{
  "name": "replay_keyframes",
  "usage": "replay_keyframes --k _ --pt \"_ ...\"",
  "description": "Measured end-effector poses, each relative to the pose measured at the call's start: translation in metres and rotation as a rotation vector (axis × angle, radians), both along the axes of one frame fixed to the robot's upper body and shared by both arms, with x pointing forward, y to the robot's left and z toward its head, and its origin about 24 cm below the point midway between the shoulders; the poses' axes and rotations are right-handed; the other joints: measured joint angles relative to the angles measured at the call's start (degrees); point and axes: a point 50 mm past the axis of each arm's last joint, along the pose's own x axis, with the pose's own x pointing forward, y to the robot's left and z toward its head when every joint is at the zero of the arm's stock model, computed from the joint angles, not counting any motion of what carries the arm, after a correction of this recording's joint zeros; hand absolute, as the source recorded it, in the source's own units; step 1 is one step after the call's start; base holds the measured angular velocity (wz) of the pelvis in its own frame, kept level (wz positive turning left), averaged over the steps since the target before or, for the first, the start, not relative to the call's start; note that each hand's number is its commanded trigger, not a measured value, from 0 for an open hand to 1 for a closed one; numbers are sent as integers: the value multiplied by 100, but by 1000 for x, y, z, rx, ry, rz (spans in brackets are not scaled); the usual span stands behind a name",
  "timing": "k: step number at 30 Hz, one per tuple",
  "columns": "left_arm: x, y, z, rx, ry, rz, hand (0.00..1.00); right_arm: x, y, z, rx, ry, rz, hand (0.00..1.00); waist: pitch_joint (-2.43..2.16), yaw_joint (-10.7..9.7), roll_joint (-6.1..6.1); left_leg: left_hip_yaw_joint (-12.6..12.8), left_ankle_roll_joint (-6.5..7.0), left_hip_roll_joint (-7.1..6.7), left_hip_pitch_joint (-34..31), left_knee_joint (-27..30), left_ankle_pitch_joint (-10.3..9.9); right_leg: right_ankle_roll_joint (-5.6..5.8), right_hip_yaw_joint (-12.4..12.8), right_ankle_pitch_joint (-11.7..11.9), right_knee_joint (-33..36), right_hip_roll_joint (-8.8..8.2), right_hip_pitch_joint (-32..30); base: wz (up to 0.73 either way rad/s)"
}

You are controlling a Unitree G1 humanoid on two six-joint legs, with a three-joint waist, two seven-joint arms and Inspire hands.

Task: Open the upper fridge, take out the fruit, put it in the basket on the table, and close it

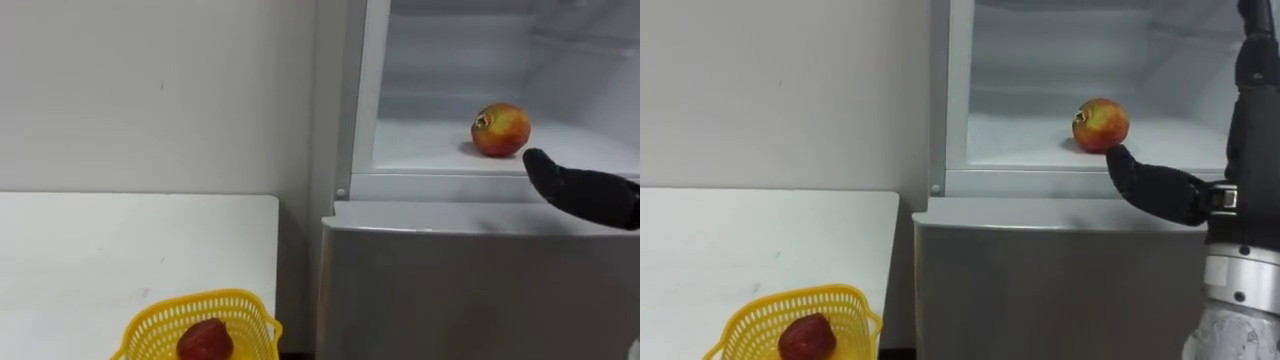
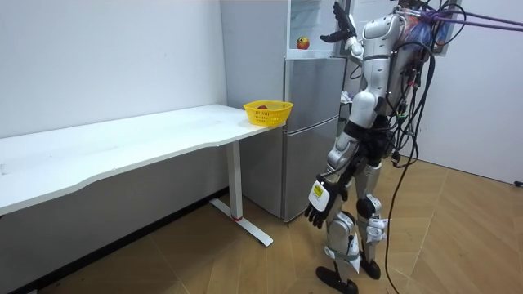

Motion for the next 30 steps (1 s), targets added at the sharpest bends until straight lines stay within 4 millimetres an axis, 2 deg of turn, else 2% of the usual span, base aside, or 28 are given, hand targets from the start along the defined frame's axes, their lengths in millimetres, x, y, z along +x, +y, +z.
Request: replay_keyframes --k 4,7,10,16,18,24,30 --pt "1 2 1 0 -2 -3 0 4 -7 -1 5 40 14 0 22 37 -134 -10 -5 -1 6 -23 3 1 -48 -1 0 -3 2 1" --pt "1 3 1 1 0 -4 0 14 -16 -3 1 103 -17 0 49 69 -208 -11 -4 -5 4 -27 3 1 -51 -1 0 -5 0 0" --pt "-1 5 1 13 15 1 0 20 -20 1 1 123 -38 0 31 118 -256 -13 -2 -8 -9 -39 2 2 -51 -1 1 -7 -20 0" --pt "1 10 3 33 13 -2 0 31 -21 20 31 80 -28 0 35 114 -232 -28 -3 -2 -98 0 2 1 -64 -1 2 -7 -86 1" --pt "5 13 5 45 1 -12 0 39 -30 22 51 105 -48 0 34 148 -234 -38 -3 -3 -109 11 2 1 -57 0 3 -8 -88 2" --pt "11 16 8 55 -46 2 0 44 -42 26 32 145 -82 0 16 148 -209 -54 -3 1 -220 96 2 1 -122 0 9 -11 -165 3" --pt "12 16 11 58 -69 -4 0 45 -42 31 8 155 -75 0 11 153 -192 -46 -3 4 -228 85 2 1 -127 -1 13 -8 -165 0"
